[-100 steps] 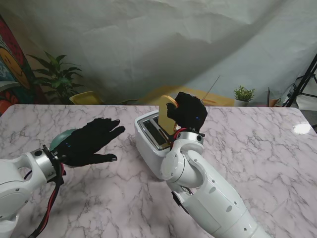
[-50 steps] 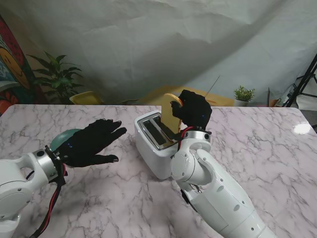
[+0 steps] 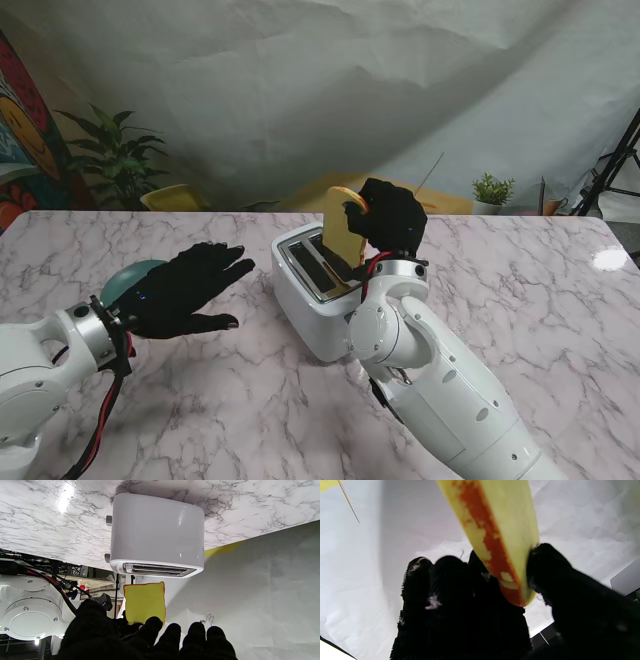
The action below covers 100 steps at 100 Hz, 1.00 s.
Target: Toast the toast slices
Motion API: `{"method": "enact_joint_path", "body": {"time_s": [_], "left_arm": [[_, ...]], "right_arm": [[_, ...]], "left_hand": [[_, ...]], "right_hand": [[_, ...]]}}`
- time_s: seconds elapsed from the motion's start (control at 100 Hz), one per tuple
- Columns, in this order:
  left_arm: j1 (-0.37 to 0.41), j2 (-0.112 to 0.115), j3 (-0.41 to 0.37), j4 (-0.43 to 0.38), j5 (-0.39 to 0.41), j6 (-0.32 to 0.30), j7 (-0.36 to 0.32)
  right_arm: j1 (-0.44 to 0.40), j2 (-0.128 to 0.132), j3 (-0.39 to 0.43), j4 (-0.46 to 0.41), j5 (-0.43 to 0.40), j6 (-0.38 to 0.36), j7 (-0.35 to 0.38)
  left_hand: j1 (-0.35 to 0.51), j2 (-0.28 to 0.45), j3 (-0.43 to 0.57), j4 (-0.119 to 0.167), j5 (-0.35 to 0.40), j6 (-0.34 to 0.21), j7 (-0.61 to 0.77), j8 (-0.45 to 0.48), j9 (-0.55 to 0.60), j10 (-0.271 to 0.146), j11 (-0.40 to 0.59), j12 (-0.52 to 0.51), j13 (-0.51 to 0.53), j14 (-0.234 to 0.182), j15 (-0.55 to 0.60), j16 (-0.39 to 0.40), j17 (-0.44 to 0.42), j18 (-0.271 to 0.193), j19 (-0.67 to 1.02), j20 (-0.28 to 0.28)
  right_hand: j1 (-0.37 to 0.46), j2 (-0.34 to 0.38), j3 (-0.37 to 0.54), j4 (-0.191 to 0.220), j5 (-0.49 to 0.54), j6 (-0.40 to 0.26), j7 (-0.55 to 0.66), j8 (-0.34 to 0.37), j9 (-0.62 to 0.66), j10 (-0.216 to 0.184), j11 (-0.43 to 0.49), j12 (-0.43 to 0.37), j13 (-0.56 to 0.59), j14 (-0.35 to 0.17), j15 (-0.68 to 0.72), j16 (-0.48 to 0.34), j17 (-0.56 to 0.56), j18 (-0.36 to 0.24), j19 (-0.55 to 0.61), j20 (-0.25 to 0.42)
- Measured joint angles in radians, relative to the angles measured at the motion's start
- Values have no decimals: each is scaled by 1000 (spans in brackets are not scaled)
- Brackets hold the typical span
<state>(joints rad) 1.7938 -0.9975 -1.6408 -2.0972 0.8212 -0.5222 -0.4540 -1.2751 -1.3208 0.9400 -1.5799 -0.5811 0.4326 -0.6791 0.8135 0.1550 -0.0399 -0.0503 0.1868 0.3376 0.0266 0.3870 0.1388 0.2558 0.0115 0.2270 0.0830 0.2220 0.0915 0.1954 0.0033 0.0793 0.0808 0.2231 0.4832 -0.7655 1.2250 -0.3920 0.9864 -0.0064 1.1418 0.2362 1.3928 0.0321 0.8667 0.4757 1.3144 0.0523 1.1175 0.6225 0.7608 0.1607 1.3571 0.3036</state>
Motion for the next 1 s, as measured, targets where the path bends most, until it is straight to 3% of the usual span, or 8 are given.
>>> {"method": "enact_joint_path", "body": {"time_s": [0.14,1.0], "left_arm": [[0,0,0,0,0,-1,0],[14,-1,-18,1,12,-13,13]], "right_arm": [[-1,-2,7,1,33,-8,5],[23,-16,-28,116,50,-43,-8]], "left_hand": [[0,0,0,0,0,0,0,0,0,0,0,0,0,0,0,0,0,0,0,0],[0,0,0,0,0,0,0,0,0,0,0,0,0,-1,0,0,0,-1,0,0]], "right_hand": [[0,0,0,0,0,0,0,0,0,0,0,0,0,0,0,0,0,0,0,0],[0,0,0,0,-1,-3,1,-7,0,-5,0,-14,0,0,-25,-12,0,0,2,0]]}}
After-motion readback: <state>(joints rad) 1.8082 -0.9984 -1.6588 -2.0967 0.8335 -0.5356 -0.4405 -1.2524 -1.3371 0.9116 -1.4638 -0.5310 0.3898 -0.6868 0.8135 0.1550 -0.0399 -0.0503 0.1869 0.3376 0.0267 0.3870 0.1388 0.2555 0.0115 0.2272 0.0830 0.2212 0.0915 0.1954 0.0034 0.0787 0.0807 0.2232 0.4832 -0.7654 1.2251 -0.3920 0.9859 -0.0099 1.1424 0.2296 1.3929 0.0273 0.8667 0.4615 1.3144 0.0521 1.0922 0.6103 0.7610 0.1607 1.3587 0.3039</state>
